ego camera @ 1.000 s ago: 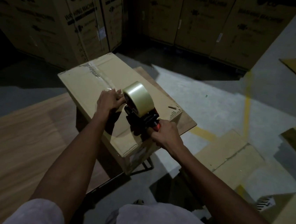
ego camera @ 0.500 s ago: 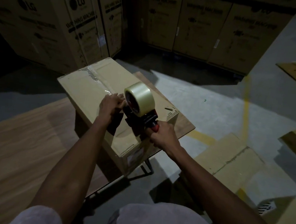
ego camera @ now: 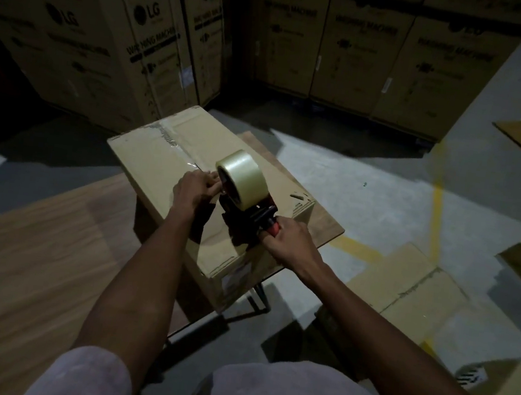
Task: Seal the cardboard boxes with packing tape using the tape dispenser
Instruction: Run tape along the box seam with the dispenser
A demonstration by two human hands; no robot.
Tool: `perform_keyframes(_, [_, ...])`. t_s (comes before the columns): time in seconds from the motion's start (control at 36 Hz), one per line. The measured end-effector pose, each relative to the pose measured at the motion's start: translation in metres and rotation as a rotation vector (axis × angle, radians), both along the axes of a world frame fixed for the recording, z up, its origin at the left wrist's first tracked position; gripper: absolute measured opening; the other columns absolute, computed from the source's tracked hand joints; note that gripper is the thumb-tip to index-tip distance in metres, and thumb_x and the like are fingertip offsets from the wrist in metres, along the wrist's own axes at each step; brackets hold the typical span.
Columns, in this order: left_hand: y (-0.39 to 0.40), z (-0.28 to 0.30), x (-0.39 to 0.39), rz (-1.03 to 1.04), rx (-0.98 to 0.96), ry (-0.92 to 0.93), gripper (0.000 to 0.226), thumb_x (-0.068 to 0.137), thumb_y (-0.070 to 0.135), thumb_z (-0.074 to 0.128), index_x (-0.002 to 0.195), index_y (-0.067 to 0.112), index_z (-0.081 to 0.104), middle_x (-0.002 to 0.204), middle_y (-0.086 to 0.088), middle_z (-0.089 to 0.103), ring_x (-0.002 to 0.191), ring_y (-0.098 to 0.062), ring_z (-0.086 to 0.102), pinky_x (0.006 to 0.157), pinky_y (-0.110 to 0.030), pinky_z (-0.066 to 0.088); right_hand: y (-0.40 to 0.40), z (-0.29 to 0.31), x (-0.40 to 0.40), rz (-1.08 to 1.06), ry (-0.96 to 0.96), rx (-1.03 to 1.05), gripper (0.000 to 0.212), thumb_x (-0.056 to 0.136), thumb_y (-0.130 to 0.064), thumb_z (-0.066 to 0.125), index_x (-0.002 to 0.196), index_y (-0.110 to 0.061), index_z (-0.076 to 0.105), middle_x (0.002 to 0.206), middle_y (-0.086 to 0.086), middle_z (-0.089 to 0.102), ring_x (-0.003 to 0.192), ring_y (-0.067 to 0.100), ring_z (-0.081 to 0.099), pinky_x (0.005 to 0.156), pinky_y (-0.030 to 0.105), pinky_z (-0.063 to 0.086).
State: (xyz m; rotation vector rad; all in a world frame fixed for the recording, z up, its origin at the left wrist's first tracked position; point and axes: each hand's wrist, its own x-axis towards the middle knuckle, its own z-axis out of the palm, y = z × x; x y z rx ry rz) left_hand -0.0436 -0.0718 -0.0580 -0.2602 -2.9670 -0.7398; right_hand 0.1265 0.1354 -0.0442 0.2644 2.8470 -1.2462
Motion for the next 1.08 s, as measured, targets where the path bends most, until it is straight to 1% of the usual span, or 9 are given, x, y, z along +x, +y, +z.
perform_keyframes(0.11, [0.003, 0.003, 0.003, -0.033, 0.003, 0.066, 0.031, 0.092, 0.042, 0.071, 0.106, 0.016, 0.08, 0.12, -0.008, 0.073, 0.108, -0.031, 0.068, 0.072, -0.032, 0.044, 0.008, 0.0, 0.014, 0.011, -0.036, -0.031, 0.017, 0.093, -0.036, 0.063, 0.101, -0.021, 0.061, 0.08, 0.007, 0.067, 0.069, 0.03, 0.066, 0.06, 0.044, 0.057])
perform_keyframes(0.25, [0.0, 0.004, 0.006, -0.083, 0.043, 0.046, 0.033, 0.093, 0.046, 0.068, 0.113, 0.022, 0.078, 0.134, 0.006, 0.066, 0.12, -0.018, 0.064, 0.091, -0.038, 0.056, 0.012, 0.003, 0.027, 0.005, -0.035, -0.057, 0.034, 0.094, -0.034, 0.058, 0.127, -0.029, 0.056, 0.083, 0.007, 0.069, 0.071, 0.031, 0.068, 0.065, 0.05, 0.061])
perform_keyframes(0.44, [0.006, 0.001, 0.011, -0.131, -0.056, 0.063, 0.035, 0.1, 0.033, 0.061, 0.124, 0.01, 0.073, 0.137, -0.011, 0.065, 0.126, -0.033, 0.059, 0.096, -0.04, 0.049, 0.005, 0.003, 0.033, 0.052, -0.089, -0.032, 0.026, 0.097, -0.026, 0.065, 0.118, -0.013, 0.064, 0.097, 0.013, 0.072, 0.084, 0.033, 0.072, 0.077, 0.051, 0.062])
perform_keyframes(0.56, [0.012, -0.004, 0.015, -0.167, -0.098, 0.046, 0.031, 0.101, 0.027, 0.058, 0.114, 0.002, 0.072, 0.117, -0.024, 0.066, 0.104, -0.047, 0.062, 0.08, -0.044, 0.047, 0.004, 0.01, 0.028, 0.01, -0.156, -0.061, 0.023, 0.095, -0.02, 0.064, 0.113, -0.007, 0.065, 0.096, 0.018, 0.071, 0.085, 0.036, 0.072, 0.07, 0.049, 0.063])
perform_keyframes(0.64, [0.012, -0.003, 0.017, -0.167, -0.096, 0.034, 0.033, 0.101, 0.027, 0.058, 0.116, -0.001, 0.068, 0.116, -0.026, 0.065, 0.101, -0.049, 0.061, 0.077, -0.045, 0.045, 0.005, 0.014, 0.024, -0.001, -0.182, -0.07, 0.02, 0.092, -0.016, 0.064, 0.109, -0.006, 0.066, 0.094, 0.019, 0.071, 0.08, 0.037, 0.073, 0.064, 0.049, 0.063])
perform_keyframes(0.75, [0.013, -0.002, 0.022, -0.089, -0.056, 0.027, 0.033, 0.099, 0.035, 0.059, 0.114, 0.009, 0.071, 0.111, -0.017, 0.067, 0.102, -0.042, 0.061, 0.07, -0.038, 0.04, 0.005, 0.01, 0.024, -0.016, -0.185, -0.097, 0.022, 0.092, -0.019, 0.065, 0.11, -0.006, 0.065, 0.094, 0.019, 0.071, 0.073, 0.034, 0.066, 0.064, 0.045, 0.056])
perform_keyframes(0.86, [0.015, 0.001, 0.024, -0.03, -0.095, 0.009, 0.034, 0.098, 0.035, 0.06, 0.116, 0.011, 0.075, 0.113, -0.02, 0.07, 0.105, -0.043, 0.061, 0.088, -0.046, 0.046, 0.004, 0.01, 0.019, -0.024, -0.178, -0.088, 0.016, 0.091, -0.021, 0.066, 0.1, -0.008, 0.064, 0.085, 0.014, 0.062, 0.069, 0.027, 0.057, 0.063, 0.04, 0.048])
perform_keyframes(0.94, [0.02, 0.003, 0.022, 0.018, -0.086, -0.015, 0.03, 0.097, 0.03, 0.062, 0.111, 0.006, 0.073, 0.111, -0.022, 0.071, 0.108, -0.041, 0.063, 0.107, -0.05, 0.035, 0.004, 0.015, 0.018, -0.001, -0.155, -0.055, 0.015, 0.091, -0.023, 0.065, 0.087, -0.009, 0.06, 0.075, 0.01, 0.059, 0.063, 0.027, 0.056, 0.06, 0.041, 0.05])
perform_keyframes(1.08, [0.025, -0.001, 0.025, 0.061, -0.008, -0.016, 0.019, 0.097, 0.033, 0.062, 0.091, 0.018, 0.071, 0.102, -0.014, 0.073, 0.11, -0.034, 0.062, 0.118, -0.052, 0.017, 0.008, 0.024, 0.021, 0.029, -0.163, -0.051, 0.019, 0.092, -0.022, 0.062, 0.079, -0.012, 0.053, 0.07, 0.009, 0.055, 0.06, 0.027, 0.053, 0.058, 0.039, 0.045])
